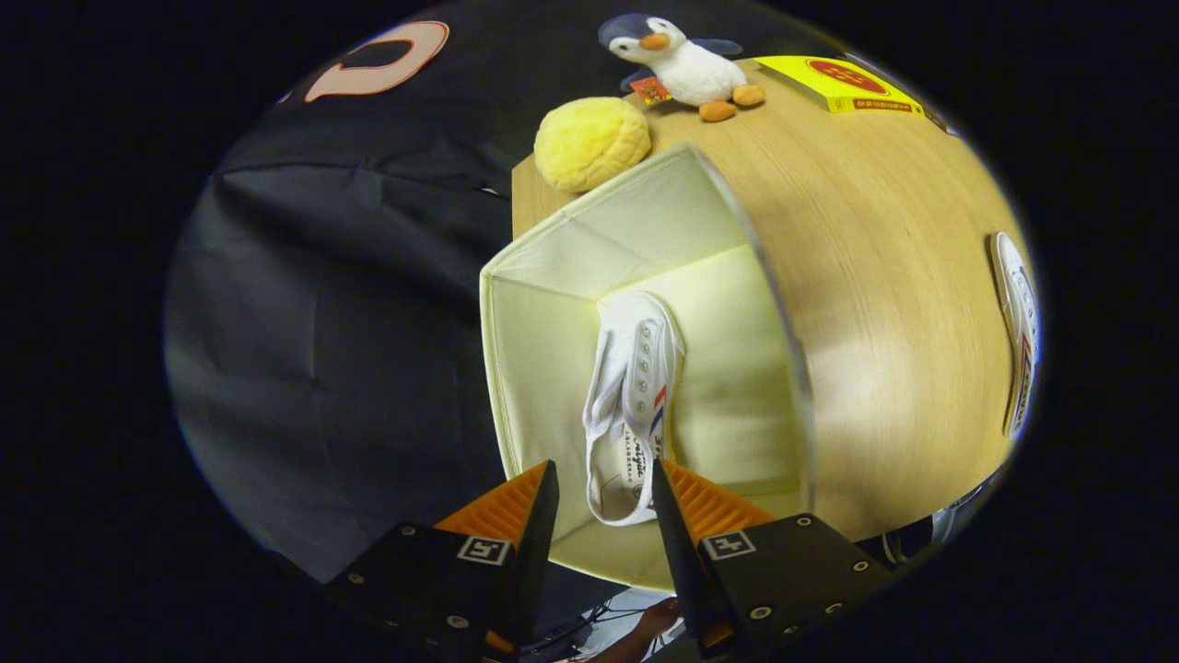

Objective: Open the storage box then place both shoes into the box .Put the left shoe in first, then the right shoe, with the right side of both shoes facing outward in a uniform manner.

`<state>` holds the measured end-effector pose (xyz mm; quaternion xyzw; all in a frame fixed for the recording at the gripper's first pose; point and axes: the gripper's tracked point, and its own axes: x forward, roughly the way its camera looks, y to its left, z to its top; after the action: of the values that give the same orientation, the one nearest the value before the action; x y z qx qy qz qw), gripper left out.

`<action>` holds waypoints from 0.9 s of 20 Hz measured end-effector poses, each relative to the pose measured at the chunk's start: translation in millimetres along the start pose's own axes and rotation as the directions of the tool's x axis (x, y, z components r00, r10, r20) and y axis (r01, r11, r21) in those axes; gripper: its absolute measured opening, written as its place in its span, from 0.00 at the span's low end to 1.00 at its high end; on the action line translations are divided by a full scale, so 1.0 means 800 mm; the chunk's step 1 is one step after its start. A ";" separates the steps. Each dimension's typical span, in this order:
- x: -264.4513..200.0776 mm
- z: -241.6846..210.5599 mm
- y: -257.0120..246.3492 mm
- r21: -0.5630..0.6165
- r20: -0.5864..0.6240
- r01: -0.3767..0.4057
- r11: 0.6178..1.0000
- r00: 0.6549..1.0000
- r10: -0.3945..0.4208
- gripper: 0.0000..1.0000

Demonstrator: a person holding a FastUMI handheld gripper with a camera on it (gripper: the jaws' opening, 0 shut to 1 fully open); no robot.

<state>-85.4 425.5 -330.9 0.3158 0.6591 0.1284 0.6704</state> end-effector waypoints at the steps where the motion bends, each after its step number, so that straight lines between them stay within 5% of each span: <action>1: -0.016 0.005 -0.008 -0.009 0.027 -0.007 1.000 1.000 0.008 0.63; 11: -0.146 0.029 -0.205 0.019 0.212 0.110 0.994 0.971 -0.111 0.70; 18: -0.198 0.044 -0.350 -0.038 0.375 0.321 0.946 0.882 -0.284 0.69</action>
<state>-135.1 108.3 -372.3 0.1934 0.5571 -0.0062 0.8076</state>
